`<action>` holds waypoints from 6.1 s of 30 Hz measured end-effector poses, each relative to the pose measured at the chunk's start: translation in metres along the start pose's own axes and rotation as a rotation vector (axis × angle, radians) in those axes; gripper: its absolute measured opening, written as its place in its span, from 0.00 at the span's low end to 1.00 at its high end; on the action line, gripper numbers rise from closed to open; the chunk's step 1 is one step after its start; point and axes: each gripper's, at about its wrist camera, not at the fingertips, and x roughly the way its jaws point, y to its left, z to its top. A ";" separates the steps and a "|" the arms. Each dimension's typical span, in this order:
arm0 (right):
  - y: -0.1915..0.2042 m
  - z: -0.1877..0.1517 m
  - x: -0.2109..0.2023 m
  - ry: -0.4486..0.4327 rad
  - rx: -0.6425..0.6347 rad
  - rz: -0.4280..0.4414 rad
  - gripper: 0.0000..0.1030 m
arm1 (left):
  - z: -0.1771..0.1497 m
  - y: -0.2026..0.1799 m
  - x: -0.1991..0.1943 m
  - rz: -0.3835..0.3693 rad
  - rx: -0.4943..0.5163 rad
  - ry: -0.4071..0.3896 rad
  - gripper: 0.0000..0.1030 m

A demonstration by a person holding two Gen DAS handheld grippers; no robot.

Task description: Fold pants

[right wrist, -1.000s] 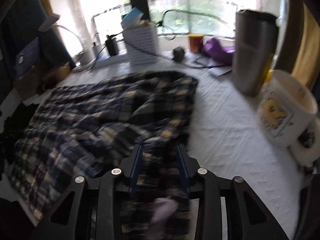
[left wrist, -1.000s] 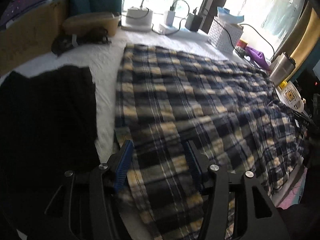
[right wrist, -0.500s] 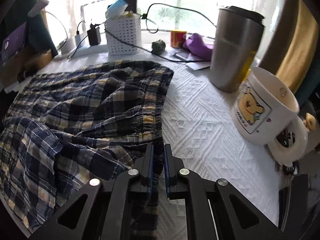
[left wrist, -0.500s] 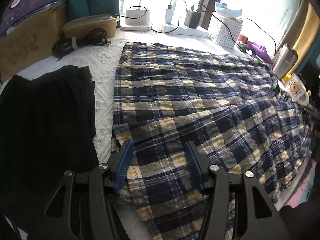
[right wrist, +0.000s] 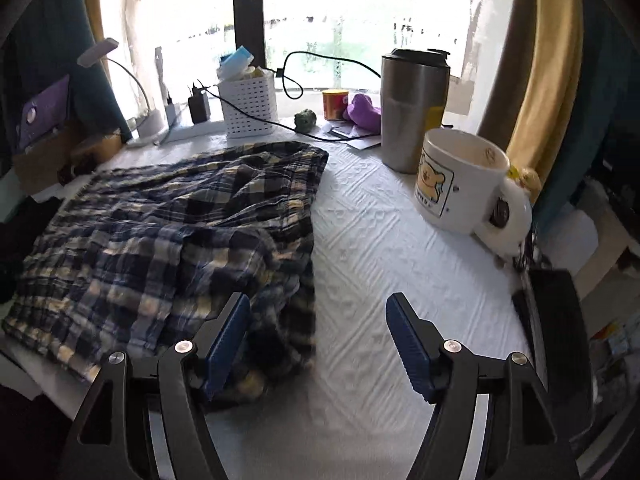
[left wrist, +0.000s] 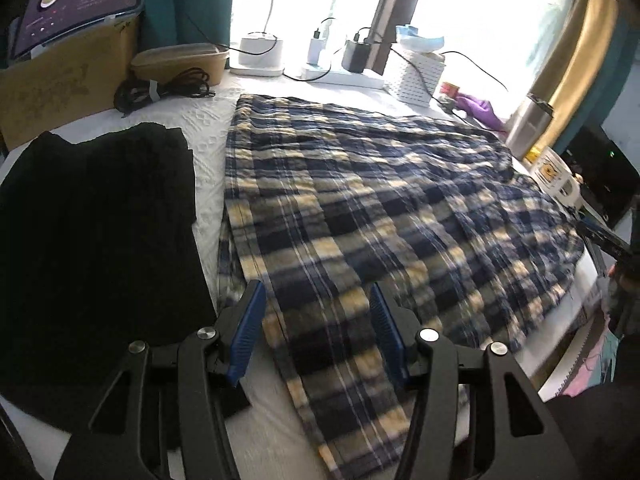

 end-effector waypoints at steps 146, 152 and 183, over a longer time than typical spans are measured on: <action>0.061 -0.016 -0.037 -0.102 -0.013 0.094 0.12 | -0.042 -0.058 -0.066 0.004 0.401 -0.256 0.06; 0.065 -0.018 -0.062 -0.153 -0.038 0.076 0.12 | -0.032 -0.066 -0.111 -0.024 0.393 -0.338 0.06; 0.043 0.025 -0.130 -0.422 0.004 0.012 0.12 | 0.040 -0.108 -0.195 -0.097 0.446 -0.575 0.06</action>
